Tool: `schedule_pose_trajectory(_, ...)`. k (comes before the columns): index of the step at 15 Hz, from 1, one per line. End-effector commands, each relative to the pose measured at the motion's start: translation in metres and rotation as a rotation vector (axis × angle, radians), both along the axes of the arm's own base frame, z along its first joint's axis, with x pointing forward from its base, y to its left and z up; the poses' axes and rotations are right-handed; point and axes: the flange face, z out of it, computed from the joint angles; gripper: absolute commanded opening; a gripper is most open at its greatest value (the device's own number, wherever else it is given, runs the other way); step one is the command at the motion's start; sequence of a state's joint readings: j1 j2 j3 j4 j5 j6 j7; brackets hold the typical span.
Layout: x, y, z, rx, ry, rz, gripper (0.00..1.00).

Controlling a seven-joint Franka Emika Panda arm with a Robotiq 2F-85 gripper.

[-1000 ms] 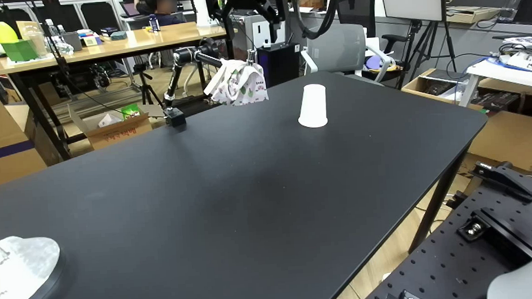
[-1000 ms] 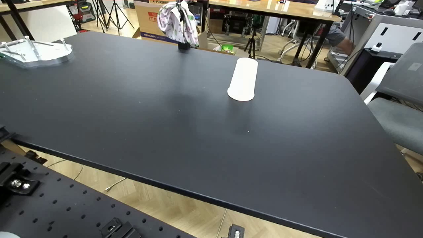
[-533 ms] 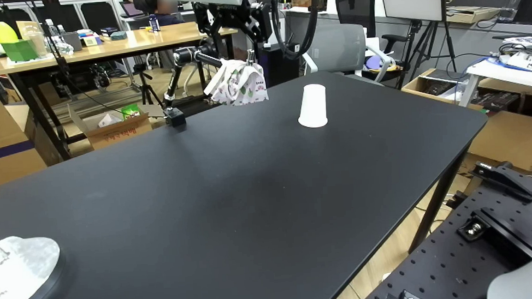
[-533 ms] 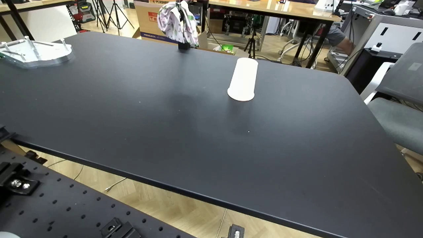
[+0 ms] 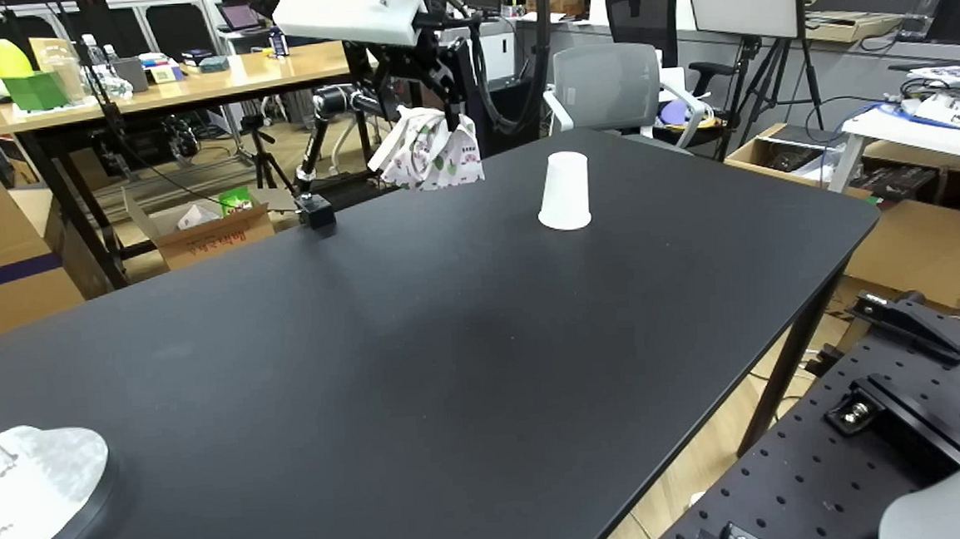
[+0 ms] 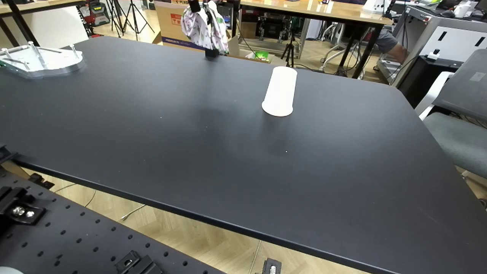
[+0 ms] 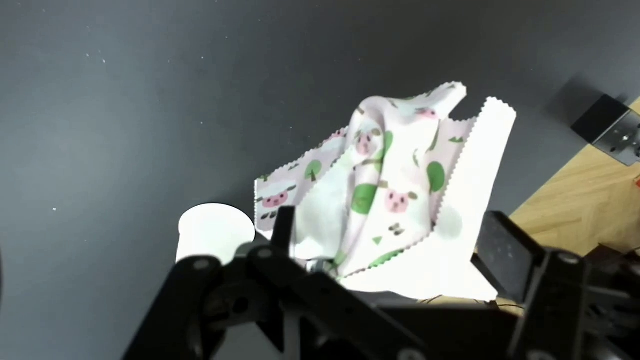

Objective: Remove the towel from the black clamp stand on the table

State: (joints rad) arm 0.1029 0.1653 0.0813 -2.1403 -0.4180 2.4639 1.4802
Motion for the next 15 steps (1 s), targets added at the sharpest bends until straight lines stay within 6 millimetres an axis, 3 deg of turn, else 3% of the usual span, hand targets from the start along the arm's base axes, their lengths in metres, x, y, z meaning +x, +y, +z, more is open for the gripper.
schedule_pose_trajectory(1, 0.011, 0.002, 0.001, -0.001, -0.024, -0.037, 0.64)
schedule_pose_trajectory(10, 0.003, 0.013, -0.007, -0.015, 0.036, -0.035, 0.05)
schedule_pose_trajectory(12, 0.003, 0.025, -0.008, -0.010, 0.035, -0.008, 0.00)
schedule_pose_trajectory(15, -0.002, 0.055, -0.008, 0.002, 0.047, 0.075, 0.02)
